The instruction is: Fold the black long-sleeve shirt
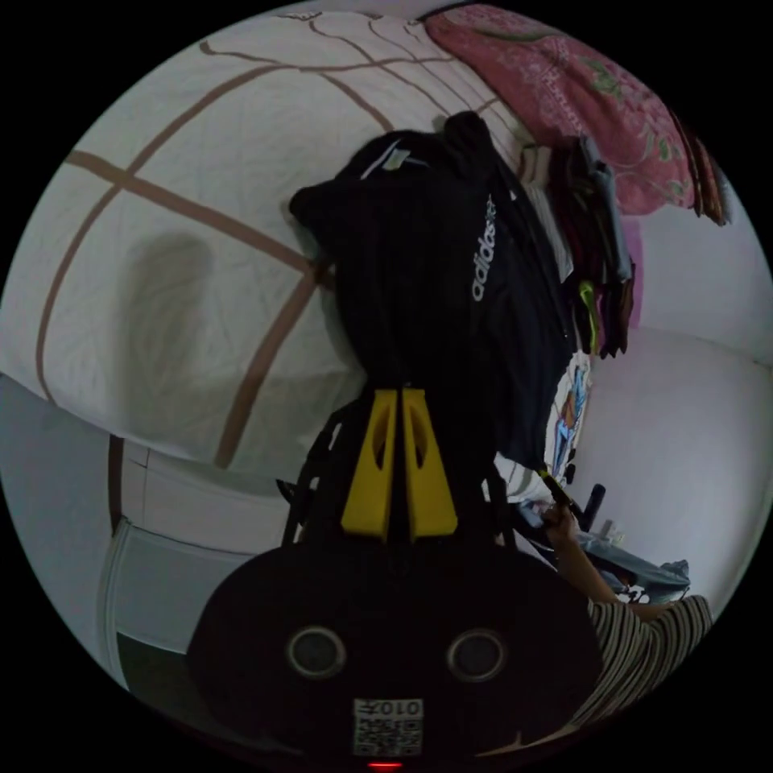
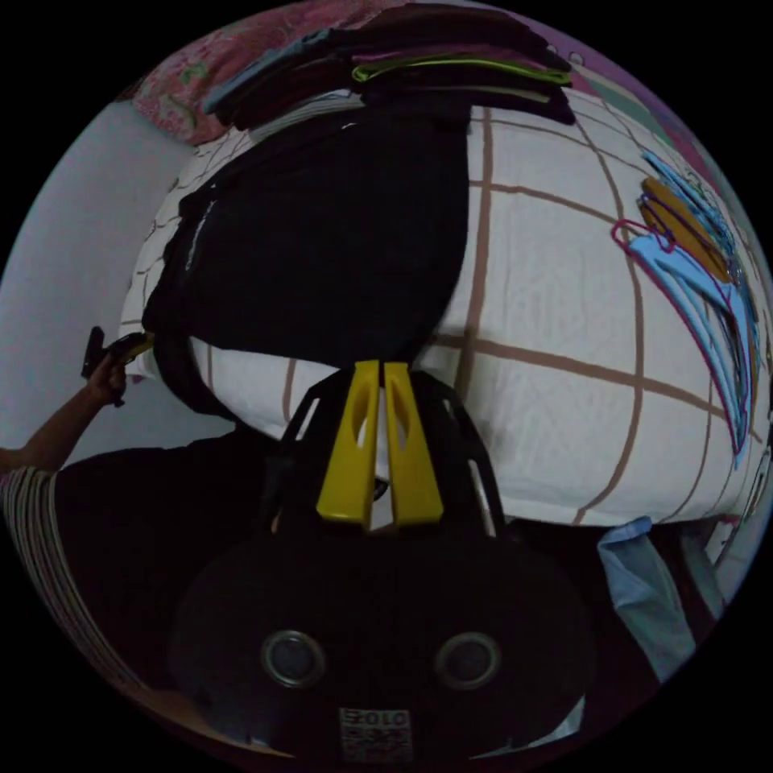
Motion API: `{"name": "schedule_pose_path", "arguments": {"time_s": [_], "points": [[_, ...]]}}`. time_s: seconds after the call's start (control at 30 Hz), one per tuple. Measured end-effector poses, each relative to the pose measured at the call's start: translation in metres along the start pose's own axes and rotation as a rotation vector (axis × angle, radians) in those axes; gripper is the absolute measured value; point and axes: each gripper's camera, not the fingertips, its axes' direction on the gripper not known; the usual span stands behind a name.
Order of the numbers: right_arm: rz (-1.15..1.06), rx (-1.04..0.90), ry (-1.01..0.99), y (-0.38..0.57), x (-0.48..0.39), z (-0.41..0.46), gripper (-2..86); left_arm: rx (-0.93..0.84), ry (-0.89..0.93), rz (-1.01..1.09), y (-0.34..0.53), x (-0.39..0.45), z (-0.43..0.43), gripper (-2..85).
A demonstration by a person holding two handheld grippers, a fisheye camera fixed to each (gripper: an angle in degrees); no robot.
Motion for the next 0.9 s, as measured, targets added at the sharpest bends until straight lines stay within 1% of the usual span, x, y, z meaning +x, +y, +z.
{"name": "schedule_pose_path", "arguments": {"time_s": [0.07, 0.17, 0.27, 0.37, 0.43, 0.53, 0.6, 0.63, 0.67, 0.73, 0.8, 0.9], "points": [[-0.031, 0.031, 0.033, 0.005, 0.018, -0.017, 3.2, 0.021, 0.019, -0.001, -0.001, -0.006, -0.009, -0.2], [-0.026, 0.055, 0.018, 0.018, 0.057, -0.038, 3.0, 0.011, 0.002, 0.006, -0.002, -0.012, -0.016, -0.3], [-0.045, -0.033, 0.045, 0.023, 0.084, -0.031, 2.9, -0.008, -0.051, -0.012, 0.001, -0.020, -0.017, -0.3], [-0.017, -0.089, 0.099, 0.016, 0.101, -0.014, 2.9, 0.003, -0.041, -0.056, 0.006, -0.028, -0.014, -0.3], [0.011, -0.183, 0.162, 0.006, 0.111, -0.002, 2.9, 0.015, -0.058, -0.067, 0.008, -0.029, -0.013, -0.3], [-0.074, -0.232, 0.242, 0.006, 0.117, -0.001, 2.9, 0.045, -0.099, -0.054, 0.011, -0.023, -0.018, -0.3], [-0.108, -0.202, 0.213, 0.012, 0.126, -0.011, 2.9, 0.088, -0.057, -0.019, 0.014, -0.019, -0.026, -0.3], [-0.107, -0.161, 0.181, 0.017, 0.135, -0.020, 2.9, 0.098, -0.007, 0.015, 0.017, -0.018, -0.028, -0.3], [-0.101, -0.142, 0.168, 0.020, 0.140, -0.024, 2.9, 0.068, 0.031, 0.027, 0.019, -0.020, -0.027, -0.2], [-0.073, -0.108, 0.112, 0.027, 0.159, -0.034, 2.9, 0.029, 0.039, 0.036, 0.023, -0.026, -0.023, -0.2], [-0.068, -0.127, 0.115, 0.026, 0.167, -0.034, 2.9, 0.032, 0.045, 0.011, 0.026, -0.032, -0.025, 0.0], [-0.098, -0.220, 0.178, 0.020, 0.172, -0.026, 2.9, 0.106, -0.028, -0.020, 0.031, -0.033, -0.037, 0.5]]}}
